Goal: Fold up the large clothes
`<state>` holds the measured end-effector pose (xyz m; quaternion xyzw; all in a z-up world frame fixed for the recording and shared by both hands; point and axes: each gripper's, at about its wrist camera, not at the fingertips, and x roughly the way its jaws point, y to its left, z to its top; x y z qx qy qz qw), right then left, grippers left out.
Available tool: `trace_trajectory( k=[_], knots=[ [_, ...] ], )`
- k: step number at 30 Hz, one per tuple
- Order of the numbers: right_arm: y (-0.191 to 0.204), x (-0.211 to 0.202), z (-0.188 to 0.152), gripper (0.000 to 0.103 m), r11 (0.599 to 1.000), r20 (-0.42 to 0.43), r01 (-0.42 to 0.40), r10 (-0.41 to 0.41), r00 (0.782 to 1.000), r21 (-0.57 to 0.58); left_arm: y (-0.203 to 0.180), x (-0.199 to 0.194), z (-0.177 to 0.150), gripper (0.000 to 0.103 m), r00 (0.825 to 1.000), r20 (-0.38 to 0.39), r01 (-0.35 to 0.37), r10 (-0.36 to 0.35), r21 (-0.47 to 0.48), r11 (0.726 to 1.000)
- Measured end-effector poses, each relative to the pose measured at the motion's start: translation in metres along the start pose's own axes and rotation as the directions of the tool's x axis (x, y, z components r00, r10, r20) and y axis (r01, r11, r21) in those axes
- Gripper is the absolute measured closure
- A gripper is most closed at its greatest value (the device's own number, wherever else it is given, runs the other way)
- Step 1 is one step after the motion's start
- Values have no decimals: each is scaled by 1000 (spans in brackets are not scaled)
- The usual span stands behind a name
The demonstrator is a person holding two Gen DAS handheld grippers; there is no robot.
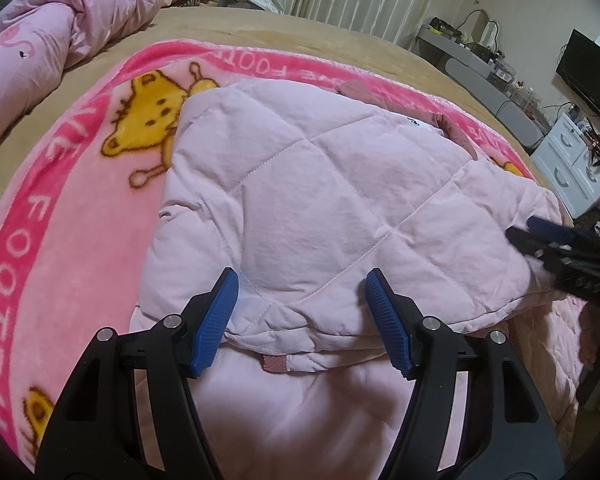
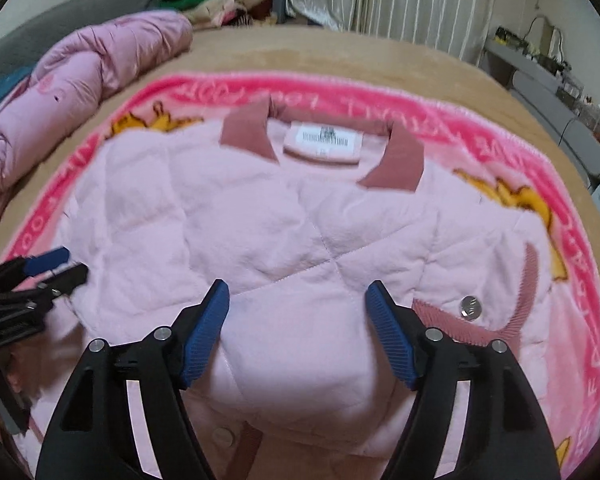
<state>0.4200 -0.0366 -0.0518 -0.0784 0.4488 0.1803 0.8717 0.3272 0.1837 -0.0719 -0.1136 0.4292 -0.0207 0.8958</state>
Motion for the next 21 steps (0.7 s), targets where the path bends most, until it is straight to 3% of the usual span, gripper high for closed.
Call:
trace_trajectory(
  k=[11, 18, 21],
  knots=[
    [-2, 24, -13, 25, 1000, 30, 1, -1, 1000, 16, 0, 4, -2, 44, 1000, -4, -1, 1, 12, 1000],
    [-7, 11, -13, 25, 999, 60, -29, 27, 998, 34, 1, -1, 0, 44, 1000, -3, 5, -5, 0, 1000],
    [-10, 1, -16, 20, 998, 77, -41, 38, 996, 49, 3, -5, 2, 42, 1000, -6, 5, -5, -5, 1000]
  ],
)
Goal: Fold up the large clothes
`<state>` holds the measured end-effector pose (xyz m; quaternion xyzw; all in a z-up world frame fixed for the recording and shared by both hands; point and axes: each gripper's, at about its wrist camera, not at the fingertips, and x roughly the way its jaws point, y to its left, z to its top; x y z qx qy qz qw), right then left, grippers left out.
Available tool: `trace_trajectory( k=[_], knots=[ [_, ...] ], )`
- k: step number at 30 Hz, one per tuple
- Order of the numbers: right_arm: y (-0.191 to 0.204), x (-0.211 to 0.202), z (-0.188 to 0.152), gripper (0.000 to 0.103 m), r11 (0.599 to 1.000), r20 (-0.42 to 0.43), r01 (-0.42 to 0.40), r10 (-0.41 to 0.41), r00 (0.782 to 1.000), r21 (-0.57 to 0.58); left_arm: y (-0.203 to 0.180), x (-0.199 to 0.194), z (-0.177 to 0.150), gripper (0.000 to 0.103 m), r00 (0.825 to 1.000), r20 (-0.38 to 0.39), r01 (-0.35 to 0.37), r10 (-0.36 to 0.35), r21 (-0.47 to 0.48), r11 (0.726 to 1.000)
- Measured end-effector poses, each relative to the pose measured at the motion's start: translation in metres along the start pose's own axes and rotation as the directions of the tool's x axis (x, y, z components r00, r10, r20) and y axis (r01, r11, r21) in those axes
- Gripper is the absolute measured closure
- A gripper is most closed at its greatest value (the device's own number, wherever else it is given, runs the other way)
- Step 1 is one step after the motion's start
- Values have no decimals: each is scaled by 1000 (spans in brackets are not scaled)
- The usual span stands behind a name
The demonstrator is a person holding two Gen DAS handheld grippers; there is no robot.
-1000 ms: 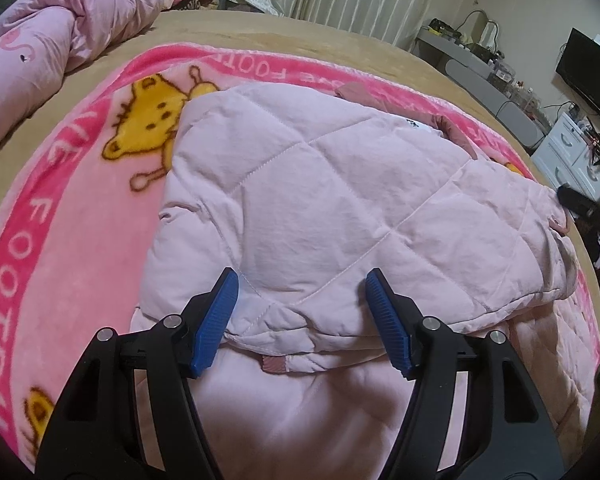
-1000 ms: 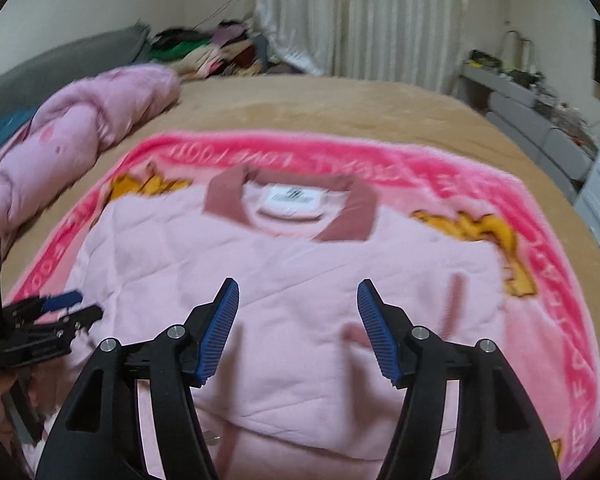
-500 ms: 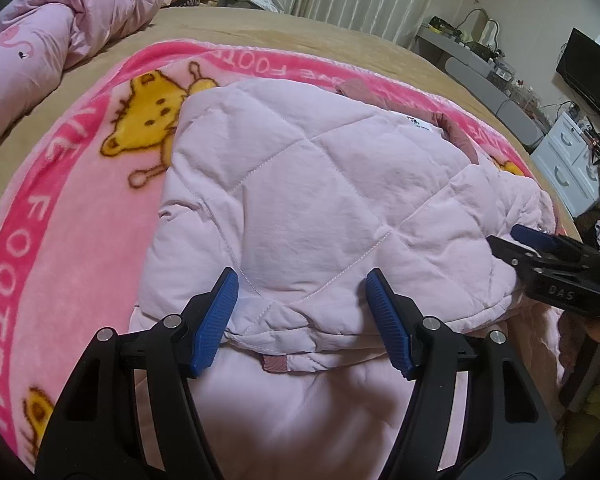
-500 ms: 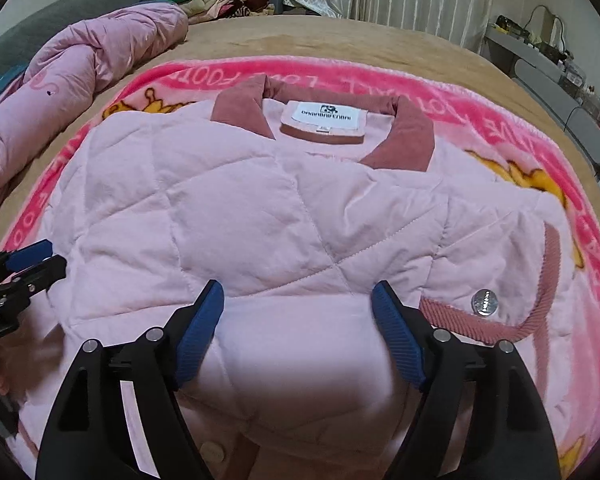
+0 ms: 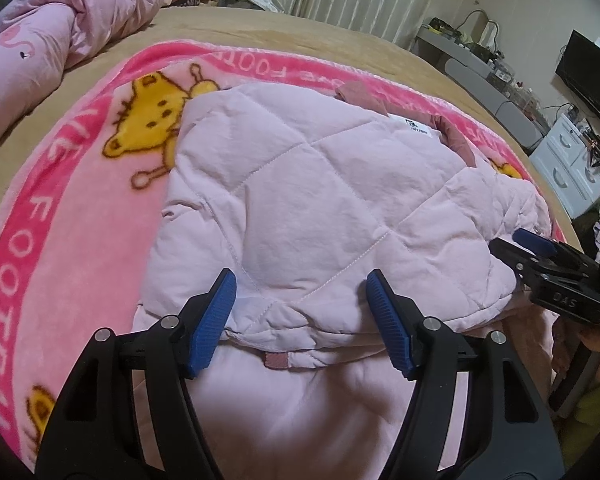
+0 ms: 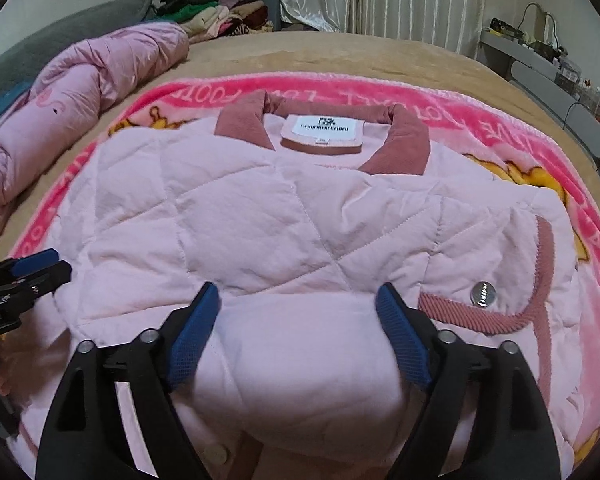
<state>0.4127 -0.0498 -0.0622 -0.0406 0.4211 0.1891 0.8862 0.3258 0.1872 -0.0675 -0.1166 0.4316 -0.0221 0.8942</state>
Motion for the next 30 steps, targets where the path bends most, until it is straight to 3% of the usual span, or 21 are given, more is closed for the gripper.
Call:
trace_trajectory(
  k=[4, 7, 9, 11, 30],
  knots=[
    [-1, -14, -4, 14, 1000, 18, 3, -3, 1000, 15, -2, -4, 1, 31, 1000, -6, -11, 11, 3, 1000],
    [-4, -23, -5, 4, 999, 35, 1, -3, 999, 37, -4, -10, 2, 22, 1000, -8, -21, 21, 8, 1000],
    [-8, -30, -5, 4, 998, 50, -11, 8, 999, 62, -4, -13, 2, 19, 1000, -8, -24, 24, 4, 1000],
    [-11, -34, -6, 4, 996, 55, -28, 23, 998, 83, -5, -18, 3, 10, 1000, -1, -27, 27, -1, 1000],
    [-12, -80, -10, 4, 993, 105, -41, 29, 994, 107, -30, -59, 8, 9, 1000, 12, -10, 10, 36, 999]
  ],
)
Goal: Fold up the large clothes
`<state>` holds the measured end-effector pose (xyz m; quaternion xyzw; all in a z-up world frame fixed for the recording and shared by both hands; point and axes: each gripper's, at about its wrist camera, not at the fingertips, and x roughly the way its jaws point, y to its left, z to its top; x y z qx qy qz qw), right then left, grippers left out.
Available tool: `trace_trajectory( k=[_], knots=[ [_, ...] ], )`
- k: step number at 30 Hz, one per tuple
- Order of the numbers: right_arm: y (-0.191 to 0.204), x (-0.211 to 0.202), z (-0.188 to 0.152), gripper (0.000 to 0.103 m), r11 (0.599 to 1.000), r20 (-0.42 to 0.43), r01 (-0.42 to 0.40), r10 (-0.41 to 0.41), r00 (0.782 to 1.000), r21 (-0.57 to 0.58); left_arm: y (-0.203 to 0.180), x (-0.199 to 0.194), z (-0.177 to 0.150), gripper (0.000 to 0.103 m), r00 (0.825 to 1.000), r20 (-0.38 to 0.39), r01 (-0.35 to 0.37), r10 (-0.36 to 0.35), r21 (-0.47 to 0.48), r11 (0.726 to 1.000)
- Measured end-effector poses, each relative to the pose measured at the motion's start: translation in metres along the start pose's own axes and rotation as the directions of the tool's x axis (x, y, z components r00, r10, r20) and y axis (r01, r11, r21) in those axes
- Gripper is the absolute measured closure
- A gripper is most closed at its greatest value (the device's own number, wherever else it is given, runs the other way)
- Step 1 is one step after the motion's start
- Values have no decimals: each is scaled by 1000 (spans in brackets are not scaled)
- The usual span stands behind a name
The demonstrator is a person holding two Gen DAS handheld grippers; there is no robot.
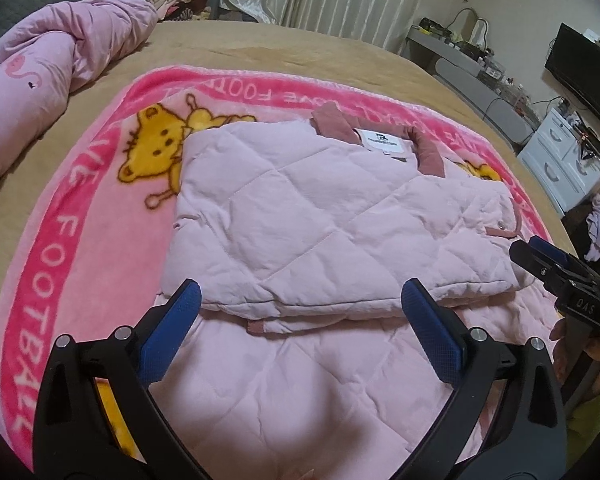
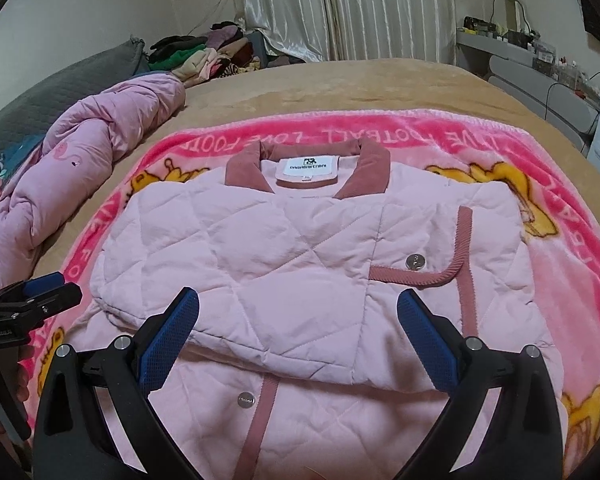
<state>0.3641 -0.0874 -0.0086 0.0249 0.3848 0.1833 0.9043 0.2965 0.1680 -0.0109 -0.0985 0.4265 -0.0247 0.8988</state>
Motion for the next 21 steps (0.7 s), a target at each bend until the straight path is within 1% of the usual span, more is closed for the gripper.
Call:
trace_trajectory(
  k=[4, 12, 16, 21],
  knots=[
    [-2, -10, 0, 4, 1000, 12, 2, -2, 1000, 17, -7, -10, 0, 9, 1000, 17, -18, 18, 17, 1000],
    [-6, -46, -5, 4, 999, 59, -11, 9, 998, 36, -18, -35, -2, 9, 999, 44, -11, 10, 29, 1000],
    [-8, -62, -8, 4, 999, 76, -5, 2, 997, 35, -21, -47, -4, 9, 998, 59, 9, -10, 21, 1000],
    [-14, -84, -12, 4, 999, 112, -6, 1, 994, 41, -29, -65, -9, 9, 996, 89, -3, 0, 39, 999]
  ],
)
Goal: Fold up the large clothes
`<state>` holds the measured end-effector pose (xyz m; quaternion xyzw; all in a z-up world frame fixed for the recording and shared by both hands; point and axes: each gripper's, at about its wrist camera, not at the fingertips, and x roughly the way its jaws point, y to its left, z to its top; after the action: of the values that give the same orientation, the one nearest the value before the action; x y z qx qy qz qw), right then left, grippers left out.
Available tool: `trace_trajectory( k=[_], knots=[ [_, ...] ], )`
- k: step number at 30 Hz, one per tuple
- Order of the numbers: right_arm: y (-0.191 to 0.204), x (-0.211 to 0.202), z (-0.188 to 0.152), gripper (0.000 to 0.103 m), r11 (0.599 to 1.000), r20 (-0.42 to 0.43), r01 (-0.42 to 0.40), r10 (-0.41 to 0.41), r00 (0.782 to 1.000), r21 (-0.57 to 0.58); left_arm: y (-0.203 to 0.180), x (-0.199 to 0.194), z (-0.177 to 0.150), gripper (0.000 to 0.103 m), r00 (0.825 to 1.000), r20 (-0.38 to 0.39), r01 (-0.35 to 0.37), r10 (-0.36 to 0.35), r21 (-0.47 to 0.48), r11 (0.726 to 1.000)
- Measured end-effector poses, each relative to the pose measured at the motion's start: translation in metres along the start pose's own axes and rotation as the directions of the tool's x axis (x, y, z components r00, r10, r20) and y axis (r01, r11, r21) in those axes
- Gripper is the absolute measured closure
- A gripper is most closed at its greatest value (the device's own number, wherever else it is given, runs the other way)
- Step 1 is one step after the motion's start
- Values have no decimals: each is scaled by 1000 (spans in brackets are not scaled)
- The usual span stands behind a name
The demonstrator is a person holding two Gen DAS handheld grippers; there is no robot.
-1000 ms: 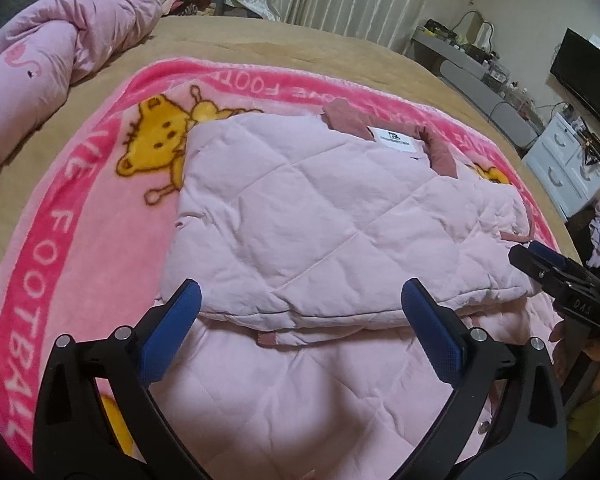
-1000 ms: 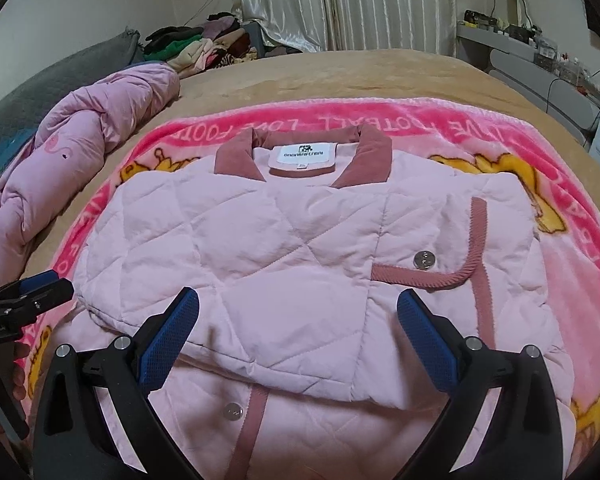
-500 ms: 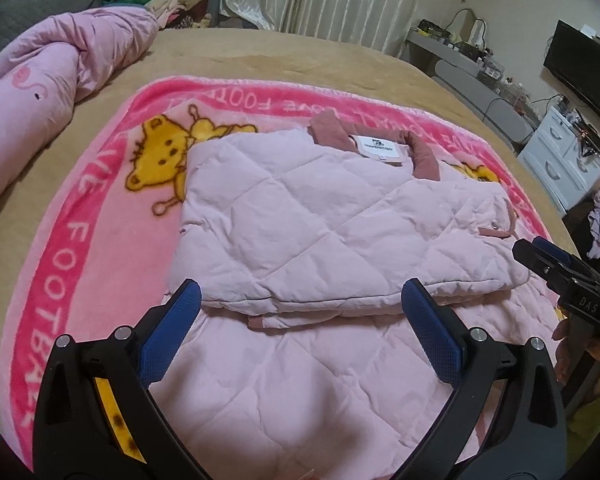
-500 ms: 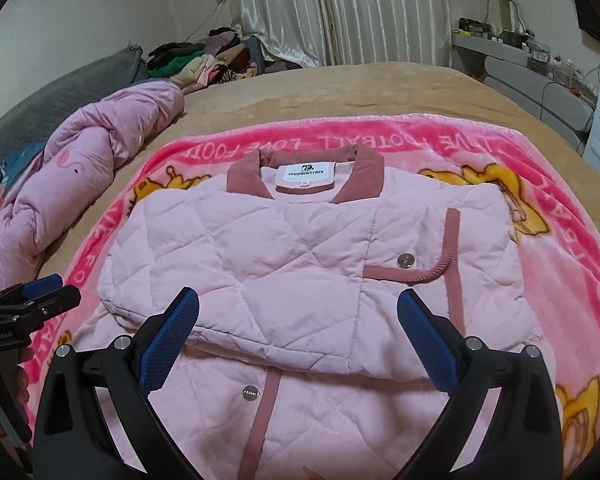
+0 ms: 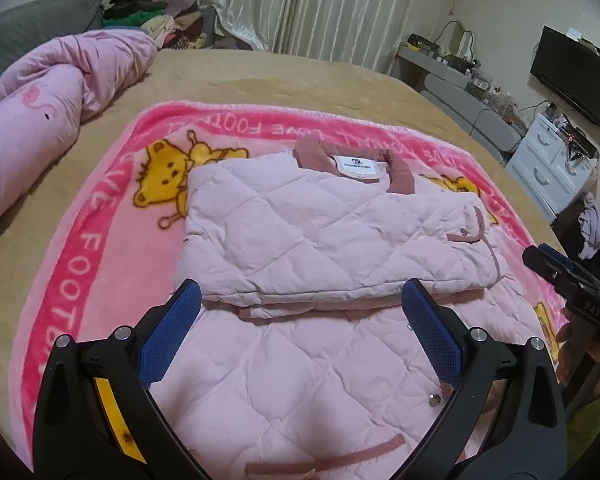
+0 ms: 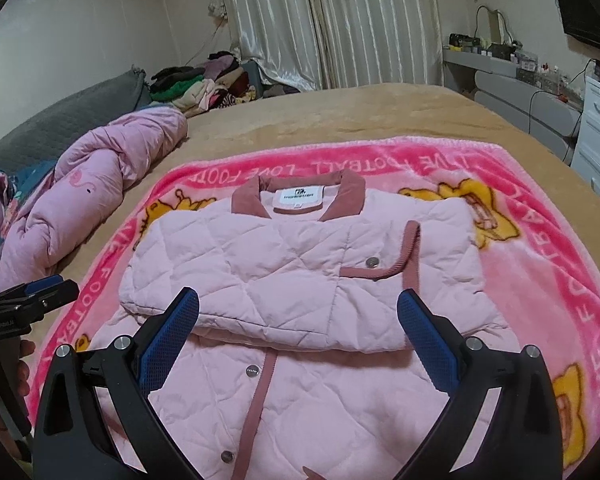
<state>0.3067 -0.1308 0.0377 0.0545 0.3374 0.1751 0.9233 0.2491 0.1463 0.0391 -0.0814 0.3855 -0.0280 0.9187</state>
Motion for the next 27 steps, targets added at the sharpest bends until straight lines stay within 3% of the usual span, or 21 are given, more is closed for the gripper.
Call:
trace_trajectory(
  k=[11, 27],
  knots=[
    [-12, -41, -5, 4, 1000, 63, -10, 9, 998, 18, -22, -35, -11, 9, 998, 63, -14, 10, 57, 998],
    [-24, -82, -24, 4, 998, 112, -22, 15, 994, 61, -46, -49, -48, 9, 998, 62, -6, 3, 51, 999]
  ],
)
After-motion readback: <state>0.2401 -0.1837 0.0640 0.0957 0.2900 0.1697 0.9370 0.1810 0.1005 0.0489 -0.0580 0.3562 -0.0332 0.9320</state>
